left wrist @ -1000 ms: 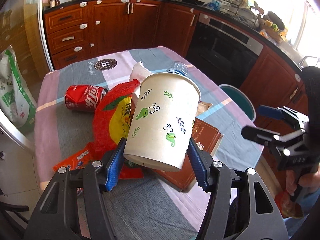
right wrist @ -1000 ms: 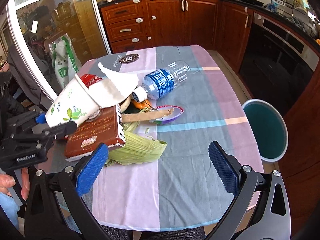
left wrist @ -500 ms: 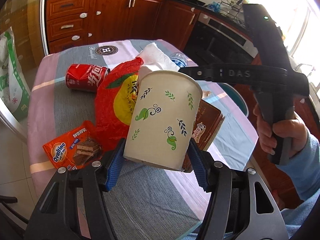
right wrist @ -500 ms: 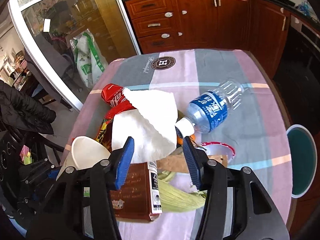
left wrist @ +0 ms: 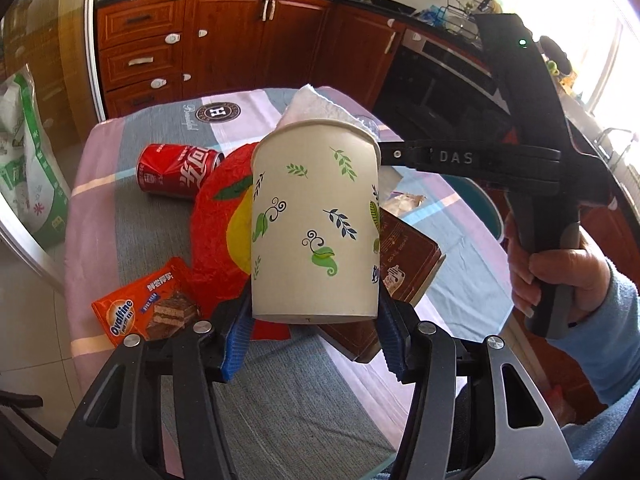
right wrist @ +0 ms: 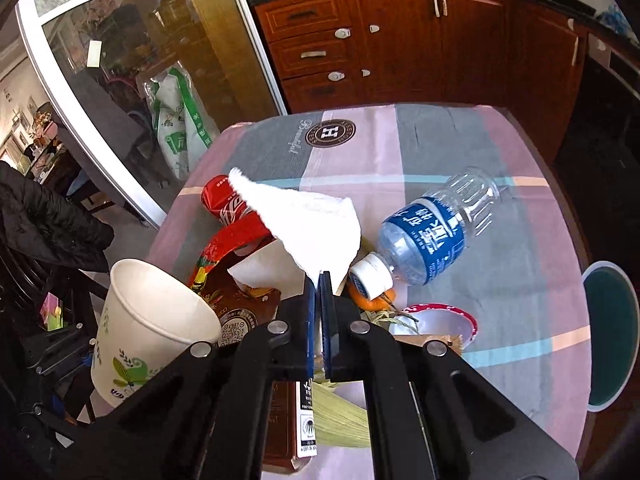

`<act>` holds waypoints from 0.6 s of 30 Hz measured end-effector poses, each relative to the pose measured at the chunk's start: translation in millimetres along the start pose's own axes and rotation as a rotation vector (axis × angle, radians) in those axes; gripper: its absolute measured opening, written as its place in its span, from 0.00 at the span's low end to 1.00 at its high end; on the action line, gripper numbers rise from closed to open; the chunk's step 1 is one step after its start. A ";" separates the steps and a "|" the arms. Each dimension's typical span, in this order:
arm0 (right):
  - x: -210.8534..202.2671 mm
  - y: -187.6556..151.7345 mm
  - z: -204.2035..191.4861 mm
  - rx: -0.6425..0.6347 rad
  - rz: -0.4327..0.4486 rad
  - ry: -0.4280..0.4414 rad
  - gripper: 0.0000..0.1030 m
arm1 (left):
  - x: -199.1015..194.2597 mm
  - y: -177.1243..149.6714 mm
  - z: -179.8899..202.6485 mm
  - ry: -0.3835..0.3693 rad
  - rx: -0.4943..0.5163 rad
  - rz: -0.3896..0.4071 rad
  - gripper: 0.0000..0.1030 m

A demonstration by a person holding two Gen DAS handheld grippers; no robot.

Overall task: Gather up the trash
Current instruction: 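Carry cup and tissue over the teal bin and open both grippers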

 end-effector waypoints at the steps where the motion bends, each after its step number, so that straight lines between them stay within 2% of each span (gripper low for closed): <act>1: -7.5 0.3 2.4 0.004 0.011 -0.003 0.03 | -1.1 1.0 1.8 -0.002 -0.001 0.002 0.53; 9: -70.1 -3.9 31.7 0.020 0.100 -0.058 0.03 | -10.1 16.5 35.2 -0.008 0.026 0.023 0.53; 18: -151.0 -20.1 105.4 0.117 0.221 -0.151 0.03 | 11.1 54.2 117.6 -0.062 0.143 0.025 0.53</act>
Point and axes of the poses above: each gripper's, at about its wrist camera, not at the fingertips, and x roughly the way its jaws point, z to its right, y to its top, the point moved 4 cm from there along x, roughly the way its jaws point
